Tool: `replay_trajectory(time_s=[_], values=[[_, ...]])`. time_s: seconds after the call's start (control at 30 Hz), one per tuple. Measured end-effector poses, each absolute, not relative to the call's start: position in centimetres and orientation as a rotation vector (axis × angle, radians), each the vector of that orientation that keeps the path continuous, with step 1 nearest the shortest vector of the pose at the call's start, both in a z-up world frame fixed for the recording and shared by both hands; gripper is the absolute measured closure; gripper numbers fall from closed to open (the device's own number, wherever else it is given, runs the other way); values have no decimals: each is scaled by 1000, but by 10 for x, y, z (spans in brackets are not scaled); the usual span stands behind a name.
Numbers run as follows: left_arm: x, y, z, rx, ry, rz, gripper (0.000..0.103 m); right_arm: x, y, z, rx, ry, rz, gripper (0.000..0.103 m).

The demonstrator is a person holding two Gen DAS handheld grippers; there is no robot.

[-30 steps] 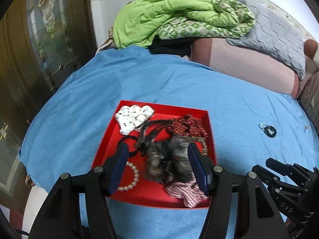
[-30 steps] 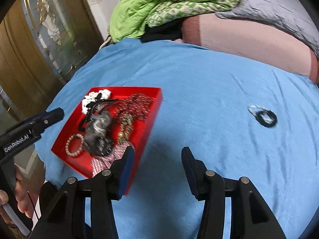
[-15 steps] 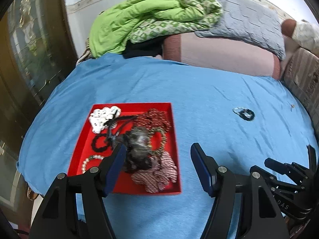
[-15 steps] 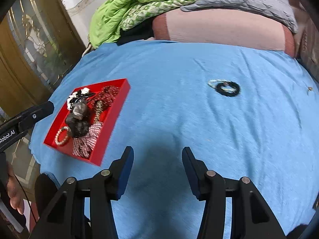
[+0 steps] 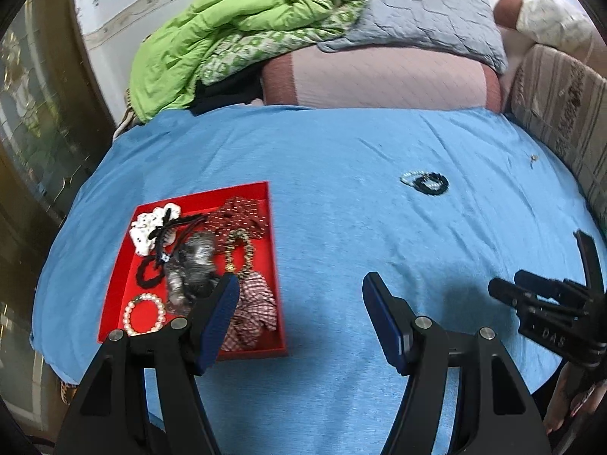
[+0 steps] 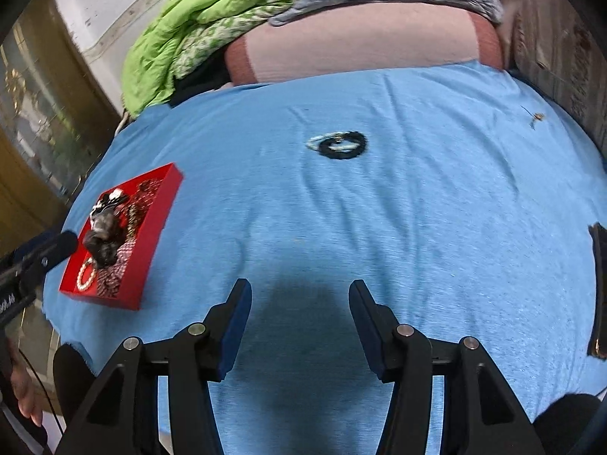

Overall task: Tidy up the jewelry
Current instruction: 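Move both open tools back toward the linked black and pearl bracelets, then grasp the black beaded bracelet with the right tool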

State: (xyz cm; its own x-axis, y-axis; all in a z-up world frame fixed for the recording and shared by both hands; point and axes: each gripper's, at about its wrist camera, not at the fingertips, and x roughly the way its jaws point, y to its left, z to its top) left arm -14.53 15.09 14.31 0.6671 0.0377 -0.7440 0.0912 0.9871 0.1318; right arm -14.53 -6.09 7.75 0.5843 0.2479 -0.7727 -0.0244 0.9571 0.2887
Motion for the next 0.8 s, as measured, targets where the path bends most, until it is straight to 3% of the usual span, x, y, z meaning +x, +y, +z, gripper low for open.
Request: replay_trajectory(time_s=[0.47,0.67,0.8], values=[[-126,127,113,180,902,-78,36,-87,-95,75,240,873,107,45],[-111,122,98,168,932,-100,36,-12,-100,61,228,901,114,65],[-99,120,88,176,948,-106,36,26,-93,45,207,928,123,65]])
